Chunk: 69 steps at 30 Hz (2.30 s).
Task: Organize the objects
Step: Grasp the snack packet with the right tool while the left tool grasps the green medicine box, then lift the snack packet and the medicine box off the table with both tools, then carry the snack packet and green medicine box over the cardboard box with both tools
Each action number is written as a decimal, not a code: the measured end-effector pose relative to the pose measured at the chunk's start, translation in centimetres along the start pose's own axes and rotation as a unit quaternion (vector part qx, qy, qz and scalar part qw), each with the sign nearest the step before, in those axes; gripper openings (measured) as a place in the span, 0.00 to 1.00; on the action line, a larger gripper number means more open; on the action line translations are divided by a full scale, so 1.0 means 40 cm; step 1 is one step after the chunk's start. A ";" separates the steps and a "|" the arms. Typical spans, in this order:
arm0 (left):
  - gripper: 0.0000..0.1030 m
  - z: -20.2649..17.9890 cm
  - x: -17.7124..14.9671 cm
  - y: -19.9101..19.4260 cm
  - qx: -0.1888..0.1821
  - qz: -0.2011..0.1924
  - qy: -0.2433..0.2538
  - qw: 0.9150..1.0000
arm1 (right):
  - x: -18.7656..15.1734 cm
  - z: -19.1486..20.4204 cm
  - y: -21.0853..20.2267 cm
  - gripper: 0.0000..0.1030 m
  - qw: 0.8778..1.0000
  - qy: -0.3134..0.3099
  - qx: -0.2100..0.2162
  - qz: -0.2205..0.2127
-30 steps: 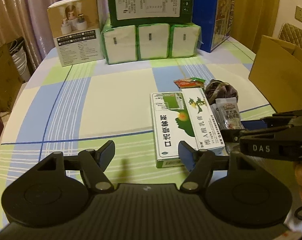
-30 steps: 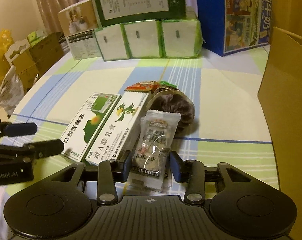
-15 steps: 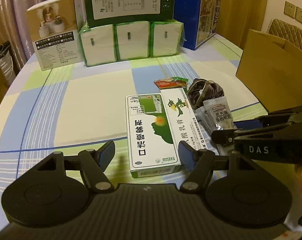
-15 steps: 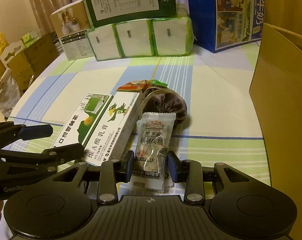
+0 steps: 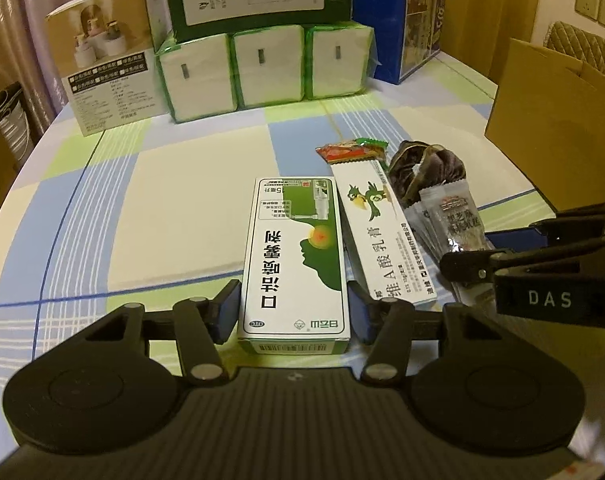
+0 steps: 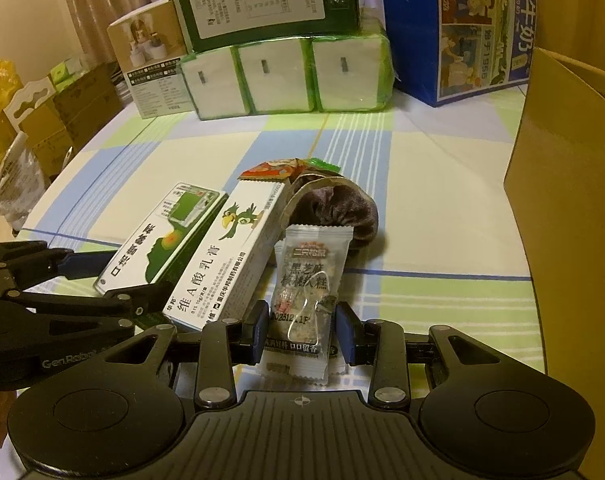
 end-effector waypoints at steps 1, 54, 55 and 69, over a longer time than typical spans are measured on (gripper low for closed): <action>0.49 0.001 -0.003 -0.004 0.002 0.003 0.000 1.000 | -0.001 0.000 -0.002 0.32 1.000 0.001 0.000 0.001; 0.49 -0.024 -0.161 -0.191 0.002 0.040 0.013 0.999 | -0.208 0.120 -0.158 0.33 0.999 -0.039 -0.035 0.015; 0.49 -0.025 -0.161 -0.197 -0.001 0.040 0.010 0.999 | -0.206 0.120 -0.162 0.33 0.999 -0.038 -0.034 0.013; 0.49 -0.022 -0.103 -0.377 0.013 0.007 -0.023 1.000 | -0.151 0.149 -0.322 0.33 0.999 -0.021 -0.038 -0.022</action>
Point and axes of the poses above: each gripper's, at about its wrist camera, not at the fingertips, and y roughly the way its jaws point, z to its left, x to its top, the point moved 4 cm from there along y, roughly the way its jaws point, and after that the axes turned 15 degrees about x, right-handed, at the moved point
